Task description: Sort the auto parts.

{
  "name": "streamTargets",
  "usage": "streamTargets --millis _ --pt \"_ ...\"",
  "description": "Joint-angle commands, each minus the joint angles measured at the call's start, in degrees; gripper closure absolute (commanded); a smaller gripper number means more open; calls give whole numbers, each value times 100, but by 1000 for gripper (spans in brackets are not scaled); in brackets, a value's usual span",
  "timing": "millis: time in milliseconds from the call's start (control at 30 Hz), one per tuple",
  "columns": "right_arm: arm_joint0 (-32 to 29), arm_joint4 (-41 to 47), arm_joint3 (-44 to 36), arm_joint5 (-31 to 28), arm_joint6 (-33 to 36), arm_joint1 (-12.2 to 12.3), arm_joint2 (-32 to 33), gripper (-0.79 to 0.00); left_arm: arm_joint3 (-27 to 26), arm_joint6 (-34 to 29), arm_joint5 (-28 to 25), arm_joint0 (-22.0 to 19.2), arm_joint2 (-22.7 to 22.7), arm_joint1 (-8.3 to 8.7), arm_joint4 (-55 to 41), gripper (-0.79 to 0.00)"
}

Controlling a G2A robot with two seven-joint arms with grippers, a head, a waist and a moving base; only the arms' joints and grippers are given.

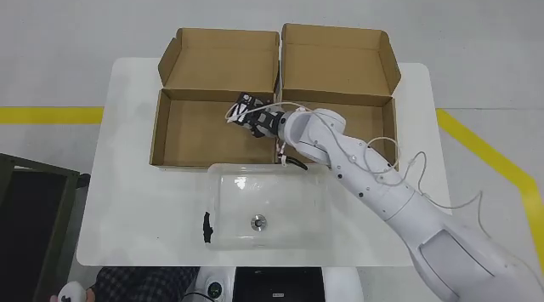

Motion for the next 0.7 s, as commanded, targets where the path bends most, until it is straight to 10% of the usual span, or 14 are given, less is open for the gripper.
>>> streamTargets --millis 0,667 --pt "23 -5 63 -8 16 -39 -21 -249 0 0 0 0 0 0 0 -785" --pt "-79 -223 200 -60 37 -181 158 -468 0 0 0 0 0 0 0 -785"
